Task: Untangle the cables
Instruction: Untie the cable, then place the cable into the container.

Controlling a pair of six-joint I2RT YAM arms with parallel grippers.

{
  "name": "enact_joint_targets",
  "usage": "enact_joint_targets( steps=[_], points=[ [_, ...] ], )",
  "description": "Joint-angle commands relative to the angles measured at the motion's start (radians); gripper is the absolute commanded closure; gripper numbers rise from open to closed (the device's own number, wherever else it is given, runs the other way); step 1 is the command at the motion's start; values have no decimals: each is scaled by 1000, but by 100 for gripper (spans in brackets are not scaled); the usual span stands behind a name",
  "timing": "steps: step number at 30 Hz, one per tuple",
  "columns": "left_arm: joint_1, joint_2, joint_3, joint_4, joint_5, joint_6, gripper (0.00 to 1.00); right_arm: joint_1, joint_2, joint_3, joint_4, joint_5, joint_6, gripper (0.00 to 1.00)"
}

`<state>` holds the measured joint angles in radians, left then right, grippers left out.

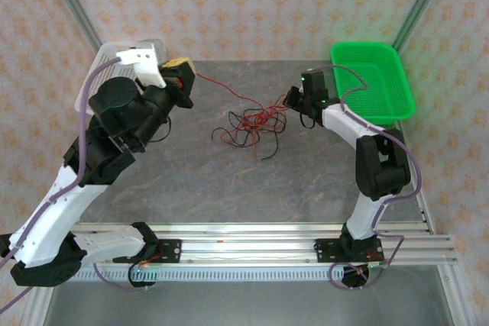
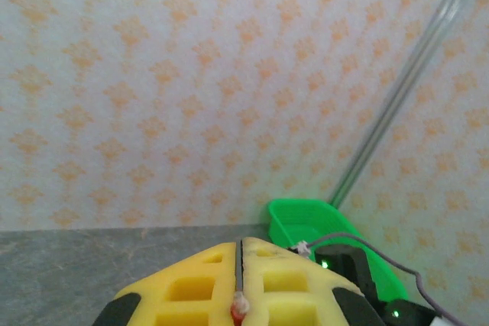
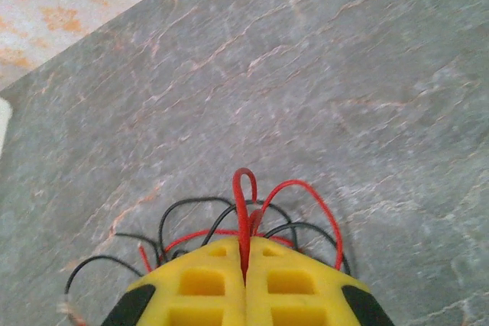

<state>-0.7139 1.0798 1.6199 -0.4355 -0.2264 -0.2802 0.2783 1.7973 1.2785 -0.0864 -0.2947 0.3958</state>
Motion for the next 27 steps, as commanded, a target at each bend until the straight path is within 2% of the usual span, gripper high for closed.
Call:
enact_joint_targets(
  steps=[1,6,18,26,27],
  points=[
    [-6,-29,72,-28,-101,22,100,-8,-16,-29,34,129,-27,100],
    [-5,-23,145,10,-183,93,100,-7,-7,-82,79,203,-25,100],
    [-5,-5,265,232,-263,307,100,-7,24,-184,146,239,-19,100],
    [-6,20,260,379,-408,494,100,-7,-7,-194,141,178,-46,100],
    [-6,29,256,401,-434,523,100,-5,-18,-192,134,165,-51,97]
  ],
)
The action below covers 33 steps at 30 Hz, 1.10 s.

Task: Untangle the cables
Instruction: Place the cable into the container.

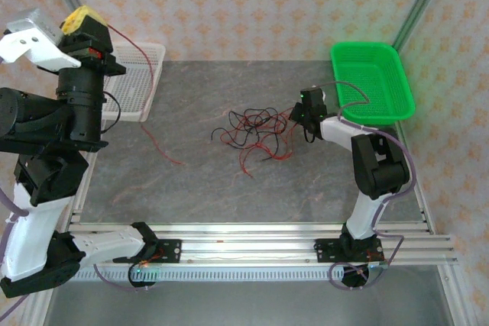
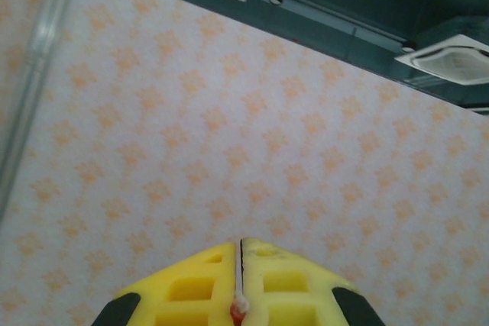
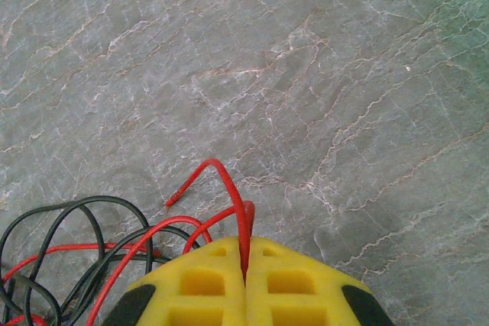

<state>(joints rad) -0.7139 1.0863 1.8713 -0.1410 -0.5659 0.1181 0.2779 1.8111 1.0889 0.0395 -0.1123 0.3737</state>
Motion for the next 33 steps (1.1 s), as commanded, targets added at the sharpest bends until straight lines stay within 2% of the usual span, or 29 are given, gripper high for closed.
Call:
enact_joint_targets(
  steps=[1,4,8,10,12,18,21,25,30,33],
  points=[
    [-6,35,6,125,-126,153,100,-6,-45,0,-2,-30,-39,91],
    [-4,92,69,107,-175,197,100,-1,-89,20,-51,-54,-71,68],
    [8,160,136,80,-151,189,100,19,-162,57,-126,-85,-122,40],
    [25,199,171,50,-119,166,100,31,-202,70,-157,-83,-143,29],
    [56,242,201,13,-61,123,100,42,-247,78,-180,-78,-158,23],
    [220,377,288,-86,172,-76,100,58,-391,83,-222,-78,-175,21],
    [310,471,396,-133,269,-146,100,61,-451,83,-248,-96,-185,20],
    [448,607,549,-178,386,-221,100,66,-539,49,-263,-138,-203,10],
    [643,694,572,-131,578,-331,100,75,-639,-11,-273,-171,-212,10],
    [740,733,570,-88,642,-370,100,81,-694,-35,-289,-177,-215,10]
  ],
)
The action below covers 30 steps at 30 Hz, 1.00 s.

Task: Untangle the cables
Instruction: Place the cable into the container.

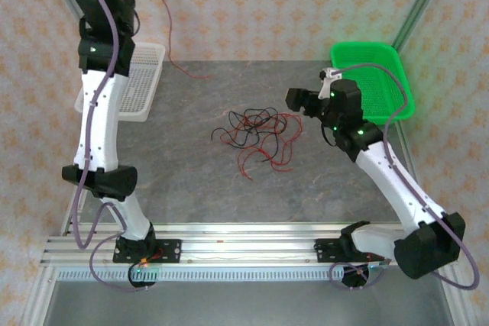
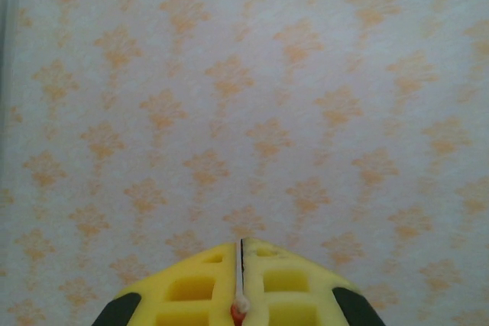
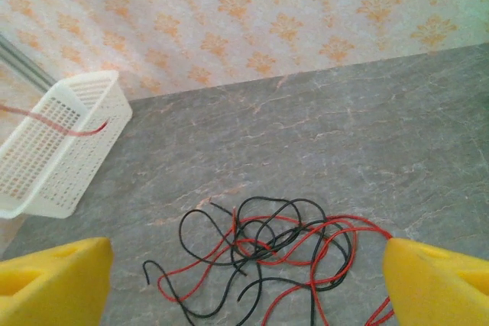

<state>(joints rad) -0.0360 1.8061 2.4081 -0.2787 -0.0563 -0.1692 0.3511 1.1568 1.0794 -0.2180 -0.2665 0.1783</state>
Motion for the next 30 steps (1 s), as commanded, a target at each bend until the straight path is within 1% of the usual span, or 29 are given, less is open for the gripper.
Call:
enact_joint_targets(
  steps=[1,5,9,10,12,17,19,25,30],
  points=[
    [92,24,32,65,147,-90,100,8,-53,-36,-31,-31,-18,10],
    [185,58,6,143,180,-127,100,13,-75,-66,-33,-55,-3,11],
    [253,95,2,184,172,-157,100,17,-75,-90,-39,-66,6,11],
    [266,127,-2,191,156,-155,100,19,-71,-96,-40,-68,9,11],
    [282,140,-27,208,122,-145,100,20,-63,-107,-43,-71,11,11],
    [315,120,-175,309,19,-116,100,20,-35,-135,-51,-72,13,12],
    [325,115,-232,349,-39,-96,100,21,-23,-148,-53,-75,17,12],
    [337,109,-344,421,-171,-37,100,24,-13,-189,-52,-73,34,13],
    [337,108,-457,441,-221,-26,100,26,-16,-210,-56,-73,48,14]
  ],
)
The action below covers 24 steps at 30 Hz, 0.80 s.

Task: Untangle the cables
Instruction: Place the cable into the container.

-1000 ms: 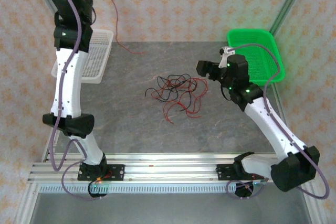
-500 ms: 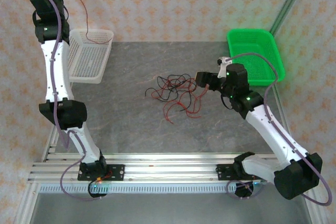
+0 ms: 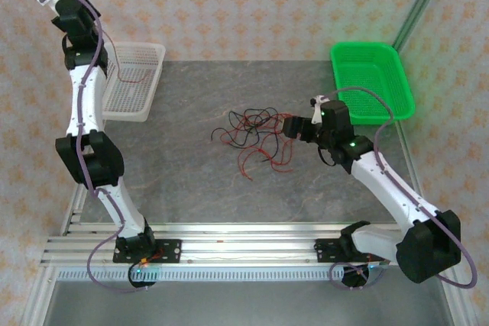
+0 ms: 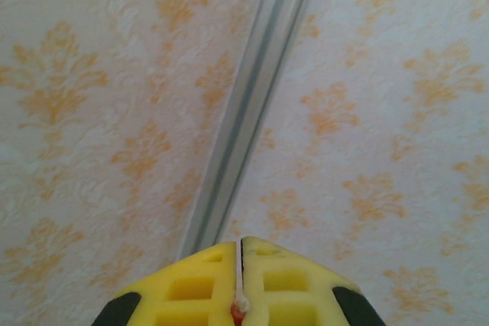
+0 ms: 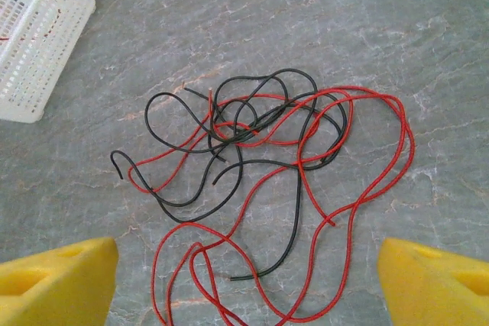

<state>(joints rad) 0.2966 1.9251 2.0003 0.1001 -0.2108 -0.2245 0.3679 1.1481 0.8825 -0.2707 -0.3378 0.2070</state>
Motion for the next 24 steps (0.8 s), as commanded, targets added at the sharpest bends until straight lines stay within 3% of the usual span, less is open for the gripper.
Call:
enact_joint_targets(
  steps=[1,9,17,24],
  points=[
    [5,-11,-80,61,-70,23,100,10,-9,-15,-3,-3,21,14],
    [-8,14,-267,-12,-21,-48,100,17,-31,-26,-15,-9,34,17],
    [-41,176,-212,-276,-74,-91,100,17,-72,-54,-41,-6,31,18],
    [-45,280,-180,-375,-48,-119,100,18,-102,-69,-55,-3,33,18]
  ],
)
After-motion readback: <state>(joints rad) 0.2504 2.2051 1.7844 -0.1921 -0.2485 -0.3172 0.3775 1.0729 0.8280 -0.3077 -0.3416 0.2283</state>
